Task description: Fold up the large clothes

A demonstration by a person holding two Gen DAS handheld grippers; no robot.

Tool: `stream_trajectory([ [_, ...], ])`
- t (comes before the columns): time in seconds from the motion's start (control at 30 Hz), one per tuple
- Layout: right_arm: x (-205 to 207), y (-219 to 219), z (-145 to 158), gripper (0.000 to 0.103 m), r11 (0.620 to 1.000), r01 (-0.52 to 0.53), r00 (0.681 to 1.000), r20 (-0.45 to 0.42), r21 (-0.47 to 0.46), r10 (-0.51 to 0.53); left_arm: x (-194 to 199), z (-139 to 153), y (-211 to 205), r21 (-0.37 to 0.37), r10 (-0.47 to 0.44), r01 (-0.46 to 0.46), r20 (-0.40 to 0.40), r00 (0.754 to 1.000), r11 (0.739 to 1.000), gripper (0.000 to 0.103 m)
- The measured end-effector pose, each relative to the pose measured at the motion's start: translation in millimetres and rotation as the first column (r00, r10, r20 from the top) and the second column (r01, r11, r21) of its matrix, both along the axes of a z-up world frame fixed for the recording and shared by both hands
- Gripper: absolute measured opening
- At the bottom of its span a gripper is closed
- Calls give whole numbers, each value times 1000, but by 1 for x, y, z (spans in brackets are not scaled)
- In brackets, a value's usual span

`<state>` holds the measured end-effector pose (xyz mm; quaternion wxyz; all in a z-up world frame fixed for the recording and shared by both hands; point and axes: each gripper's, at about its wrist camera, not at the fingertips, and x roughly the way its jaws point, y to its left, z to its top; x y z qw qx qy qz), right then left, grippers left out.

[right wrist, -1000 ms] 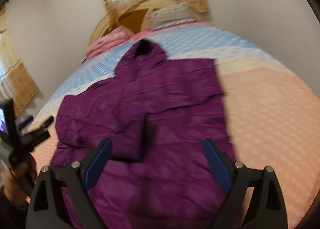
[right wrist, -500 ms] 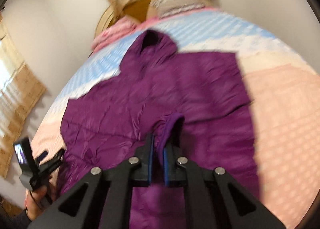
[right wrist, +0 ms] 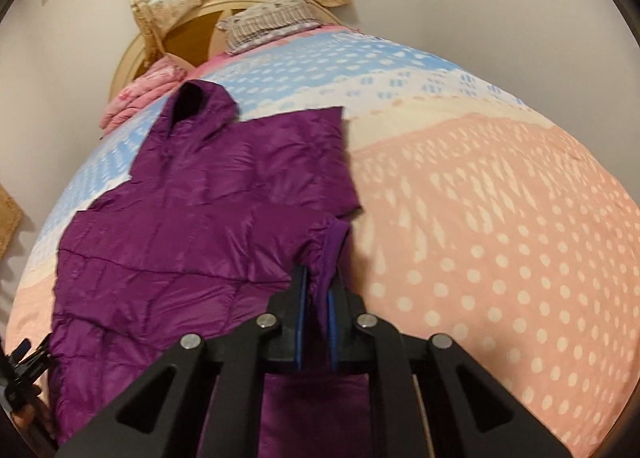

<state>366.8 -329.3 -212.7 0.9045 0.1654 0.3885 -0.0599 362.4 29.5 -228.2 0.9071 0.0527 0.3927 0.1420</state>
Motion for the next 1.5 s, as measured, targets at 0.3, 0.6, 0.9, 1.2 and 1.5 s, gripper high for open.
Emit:
stream_trajectory([
  [0.3,-20,8,62,61,994,86,987,144,-60,-77,33,62,-13,-41,-34,40,140,990,998,96],
  [0.6,44,57,17,39,996,-59,998,32,-62,61,101,21,-52,-63,-31,34,58,998,997,96],
  [0.9,41,60,-19,36,994,-67,998,-7,-84,67,111,-9,-32,-215,-28,23,-19,999,976,99],
  [1.2,47,65,-26,37,989,-72,997,-37,-126,68,112,-10,-34,-197,-26,20,-30,999,980,100],
  [1.5,41,52,44,42,995,8,995,100,-95,1,112,70,-23,-212,-30,59,138,990,975,100],
])
